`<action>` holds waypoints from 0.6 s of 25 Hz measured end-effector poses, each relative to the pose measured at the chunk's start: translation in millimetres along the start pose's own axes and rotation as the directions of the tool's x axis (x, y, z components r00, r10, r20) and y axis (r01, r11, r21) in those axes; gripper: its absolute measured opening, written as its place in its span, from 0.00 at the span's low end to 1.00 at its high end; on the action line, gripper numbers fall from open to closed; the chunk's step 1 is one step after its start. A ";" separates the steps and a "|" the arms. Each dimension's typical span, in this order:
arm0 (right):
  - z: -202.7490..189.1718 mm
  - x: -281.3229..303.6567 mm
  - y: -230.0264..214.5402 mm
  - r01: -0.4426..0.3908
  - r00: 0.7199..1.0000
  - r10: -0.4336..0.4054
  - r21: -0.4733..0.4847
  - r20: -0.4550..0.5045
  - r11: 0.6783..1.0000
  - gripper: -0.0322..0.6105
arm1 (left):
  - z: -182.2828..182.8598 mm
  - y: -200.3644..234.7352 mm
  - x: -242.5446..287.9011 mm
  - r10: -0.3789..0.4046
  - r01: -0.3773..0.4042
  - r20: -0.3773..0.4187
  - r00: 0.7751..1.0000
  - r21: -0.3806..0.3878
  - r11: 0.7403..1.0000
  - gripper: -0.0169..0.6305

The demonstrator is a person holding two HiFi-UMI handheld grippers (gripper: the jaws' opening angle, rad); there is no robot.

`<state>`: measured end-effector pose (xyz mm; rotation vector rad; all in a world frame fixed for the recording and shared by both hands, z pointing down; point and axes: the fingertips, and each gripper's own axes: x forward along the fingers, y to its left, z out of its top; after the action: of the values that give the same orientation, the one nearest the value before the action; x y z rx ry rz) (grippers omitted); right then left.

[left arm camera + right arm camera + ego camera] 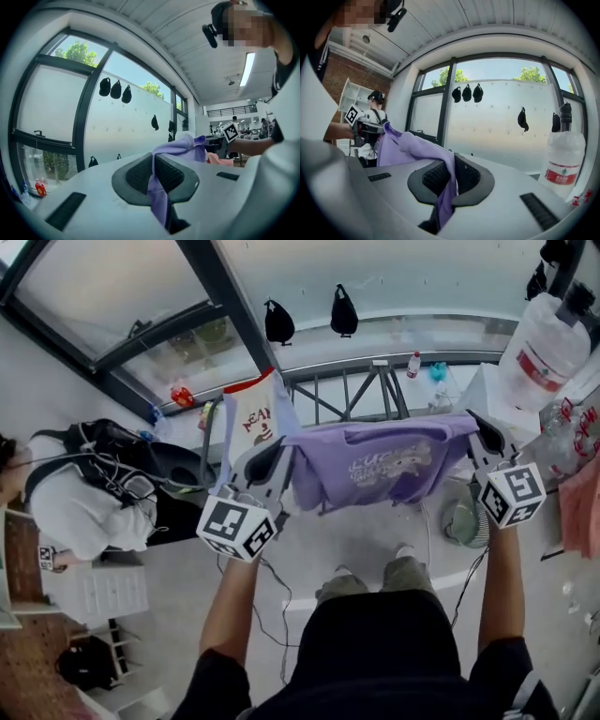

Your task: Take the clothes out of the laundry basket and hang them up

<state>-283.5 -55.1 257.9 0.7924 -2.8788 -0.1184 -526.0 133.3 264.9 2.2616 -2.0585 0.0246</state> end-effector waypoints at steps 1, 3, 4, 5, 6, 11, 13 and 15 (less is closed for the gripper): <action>-0.7 12.6 0.6 0.006 1.000 -0.006 0.015 -0.004 1.000 0.06 | -2.9 10.5 3.6 0.003 -0.003 -0.007 1.000 0.007 1.000 0.05; -2.6 36.0 0.0 0.002 1.000 -0.002 0.023 -0.018 1.000 0.06 | -7.1 29.3 13.2 0.016 -0.015 -0.018 1.000 0.013 1.000 0.05; -3.3 46.7 -1.1 -0.007 1.000 0.008 0.012 -0.025 1.000 0.06 | -8.9 38.2 19.5 0.026 -0.026 -0.024 0.999 0.008 1.000 0.05; -3.4 57.3 -2.4 -0.021 0.999 0.021 -0.013 -0.030 1.000 0.06 | -10.3 47.1 27.0 0.039 -0.039 -0.031 0.999 -0.001 0.999 0.05; -3.0 68.4 -4.3 -0.037 0.999 0.035 -0.050 -0.034 0.998 0.06 | -11.0 56.5 35.8 0.054 -0.054 -0.040 0.998 -0.013 0.998 0.05; -15.4 139.3 -25.1 -0.099 0.993 0.090 -0.128 -0.072 0.987 0.06 | -18.7 106.1 84.4 0.123 -0.126 -0.104 0.987 -0.023 0.992 0.05; -30.6 172.3 -35.6 -0.121 0.989 0.111 -0.097 -0.101 0.988 0.06 | -29.7 128.2 107.9 0.154 -0.154 -0.154 0.976 0.009 0.988 0.05; -49.3 204.5 -45.1 -0.145 0.981 0.131 -0.090 -0.144 0.985 0.06 | -45.1 149.2 133.4 0.174 -0.176 -0.201 0.964 0.013 0.984 0.05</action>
<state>-426.1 -200.6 327.1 0.5582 -2.7616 -0.1822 -659.6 -9.6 326.5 1.9742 -2.1375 0.2485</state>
